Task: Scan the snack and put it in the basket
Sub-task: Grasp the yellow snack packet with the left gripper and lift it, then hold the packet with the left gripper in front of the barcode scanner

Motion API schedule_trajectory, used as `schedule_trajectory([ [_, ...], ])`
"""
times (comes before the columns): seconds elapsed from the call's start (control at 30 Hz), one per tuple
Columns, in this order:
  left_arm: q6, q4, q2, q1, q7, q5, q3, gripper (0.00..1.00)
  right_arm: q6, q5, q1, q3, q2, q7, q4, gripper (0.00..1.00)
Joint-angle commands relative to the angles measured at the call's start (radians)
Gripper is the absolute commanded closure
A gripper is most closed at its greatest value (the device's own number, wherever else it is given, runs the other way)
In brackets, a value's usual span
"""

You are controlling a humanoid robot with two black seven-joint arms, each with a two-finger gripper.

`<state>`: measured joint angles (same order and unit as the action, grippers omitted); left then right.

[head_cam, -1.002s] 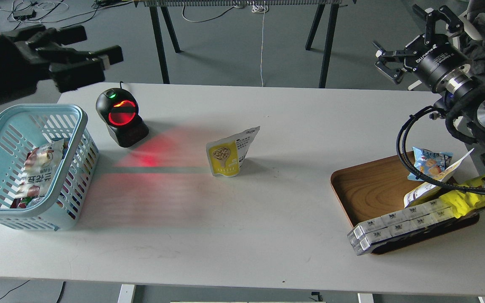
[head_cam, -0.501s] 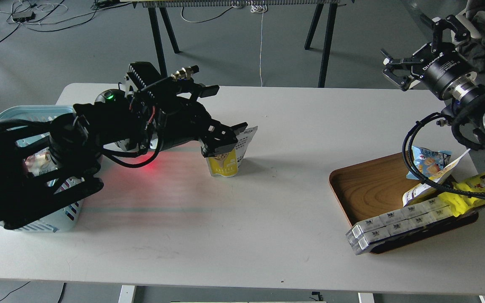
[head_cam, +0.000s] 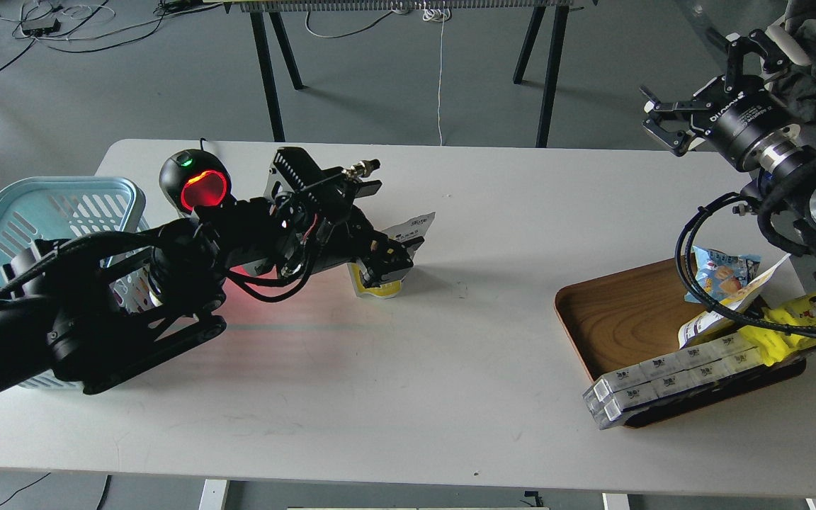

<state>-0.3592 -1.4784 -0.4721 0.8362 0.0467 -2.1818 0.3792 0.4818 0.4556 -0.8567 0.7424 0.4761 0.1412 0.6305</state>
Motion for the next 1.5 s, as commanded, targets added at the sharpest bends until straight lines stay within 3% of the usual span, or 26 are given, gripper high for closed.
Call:
schedule_trajectory([
  [0.0, -0.001, 0.038, 0.019, -0.008, -0.007, 0.000, 0.000, 0.10, 0.000, 0.000, 0.001, 0.000, -0.002, -0.002, 0.000, 0.01],
  [0.07, -0.001, 0.055, 0.033, -0.009, -0.013, 0.000, 0.001, 0.17, -0.002, 0.000, 0.001, 0.000, -0.004, -0.002, 0.000, 0.01],
  [0.27, -0.001, 0.076, 0.033, -0.031, -0.016, 0.000, 0.001, 0.61, -0.002, 0.000, 0.001, 0.000, -0.004, -0.003, 0.000, 0.01],
  [0.37, -0.003, 0.076, 0.026, -0.034, -0.018, 0.000, 0.001, 0.73, -0.002, 0.000, 0.001, 0.000, -0.004, -0.003, 0.000, 0.01],
  [0.43, -0.006, 0.076, 0.023, -0.034, -0.019, 0.000, 0.001, 0.96, -0.002, 0.000, 0.001, 0.000, -0.004, -0.003, 0.000, 0.01],
  [0.47, -0.006, 0.076, 0.023, -0.034, -0.021, 0.000, 0.001, 0.98, -0.002, 0.000, 0.001, 0.000, -0.004, -0.003, 0.000, 0.01],
  [0.8, 0.006, 0.063, 0.012, -0.032, -0.024, 0.000, 0.006, 1.00, -0.005, 0.000, 0.001, 0.000, -0.005, -0.003, 0.002, 0.01],
  [1.03, 0.011, -0.002, -0.075, -0.003, -0.076, 0.000, 0.035, 1.00, -0.006, 0.000, -0.001, 0.000, -0.004, -0.003, 0.002, 0.01],
  [1.14, 0.003, -0.048, -0.111, 0.007, -0.100, 0.000, 0.099, 1.00, -0.006, 0.000, -0.002, 0.000, -0.004, -0.003, 0.002, 0.01],
  [1.27, -0.026, -0.112, -0.172, 0.009, -0.100, 0.000, 0.171, 1.00, -0.006, 0.000, -0.002, 0.000, -0.004, -0.003, 0.002, 0.01],
  [1.4, -0.122, -0.181, -0.227, 0.009, -0.085, 0.000, 0.297, 1.00, -0.006, 0.000, -0.002, -0.002, -0.004, -0.003, 0.003, 0.01],
  [1.47, -0.130, -0.198, -0.241, 0.004, -0.073, 0.013, 0.369, 1.00, -0.006, 0.000, -0.001, -0.002, -0.005, -0.003, 0.003, 0.01],
])
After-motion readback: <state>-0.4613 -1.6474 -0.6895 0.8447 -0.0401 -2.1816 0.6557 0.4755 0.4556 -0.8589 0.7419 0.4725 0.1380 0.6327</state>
